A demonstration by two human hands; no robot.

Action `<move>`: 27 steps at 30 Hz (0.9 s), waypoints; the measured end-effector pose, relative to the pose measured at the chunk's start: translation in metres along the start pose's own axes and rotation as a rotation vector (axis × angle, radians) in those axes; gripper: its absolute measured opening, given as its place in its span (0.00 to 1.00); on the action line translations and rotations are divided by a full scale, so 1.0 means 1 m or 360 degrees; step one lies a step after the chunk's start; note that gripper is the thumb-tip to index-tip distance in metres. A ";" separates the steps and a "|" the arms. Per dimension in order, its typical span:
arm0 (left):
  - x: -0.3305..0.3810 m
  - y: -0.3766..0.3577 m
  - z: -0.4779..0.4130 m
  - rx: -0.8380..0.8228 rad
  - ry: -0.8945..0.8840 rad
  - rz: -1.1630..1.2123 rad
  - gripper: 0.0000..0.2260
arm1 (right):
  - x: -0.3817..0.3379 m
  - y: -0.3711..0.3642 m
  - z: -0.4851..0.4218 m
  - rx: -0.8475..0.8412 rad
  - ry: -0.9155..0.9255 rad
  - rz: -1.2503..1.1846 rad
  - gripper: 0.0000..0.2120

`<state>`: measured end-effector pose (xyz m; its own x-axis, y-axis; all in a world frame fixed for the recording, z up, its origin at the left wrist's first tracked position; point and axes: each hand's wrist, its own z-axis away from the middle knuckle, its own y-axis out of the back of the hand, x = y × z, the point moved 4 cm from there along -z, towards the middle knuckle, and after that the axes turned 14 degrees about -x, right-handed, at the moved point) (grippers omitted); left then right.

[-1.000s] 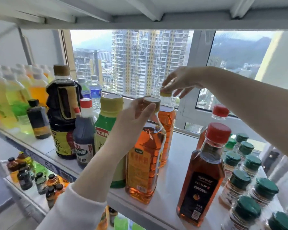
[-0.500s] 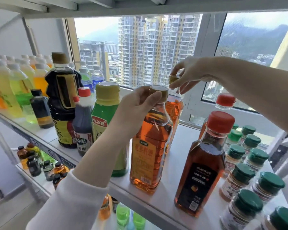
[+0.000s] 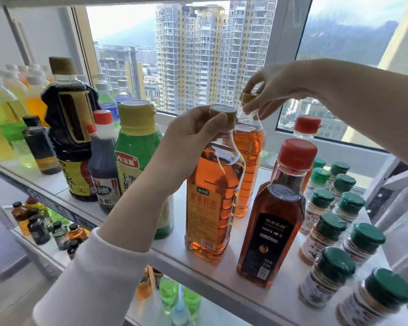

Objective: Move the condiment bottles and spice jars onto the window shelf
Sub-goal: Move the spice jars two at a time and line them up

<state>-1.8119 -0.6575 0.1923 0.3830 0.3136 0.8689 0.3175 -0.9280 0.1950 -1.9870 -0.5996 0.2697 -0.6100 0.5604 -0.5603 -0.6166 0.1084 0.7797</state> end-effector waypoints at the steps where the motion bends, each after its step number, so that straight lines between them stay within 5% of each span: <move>1: -0.001 0.000 0.000 -0.0007 -0.0001 0.0013 0.14 | 0.000 0.000 0.000 0.0006 0.0006 -0.0012 0.21; 19: -0.001 -0.003 0.001 -0.0017 -0.0014 -0.0028 0.14 | -0.002 -0.013 0.010 0.0060 0.0029 -0.0049 0.25; 27: 0.005 -0.002 0.006 -0.0023 -0.0023 -0.0208 0.26 | 0.001 -0.014 0.011 0.0092 0.0091 -0.0012 0.28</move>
<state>-1.8056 -0.6532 0.1937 0.3515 0.4347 0.8292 0.3529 -0.8819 0.3127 -1.9736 -0.5911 0.2611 -0.6338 0.5117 -0.5800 -0.5927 0.1605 0.7893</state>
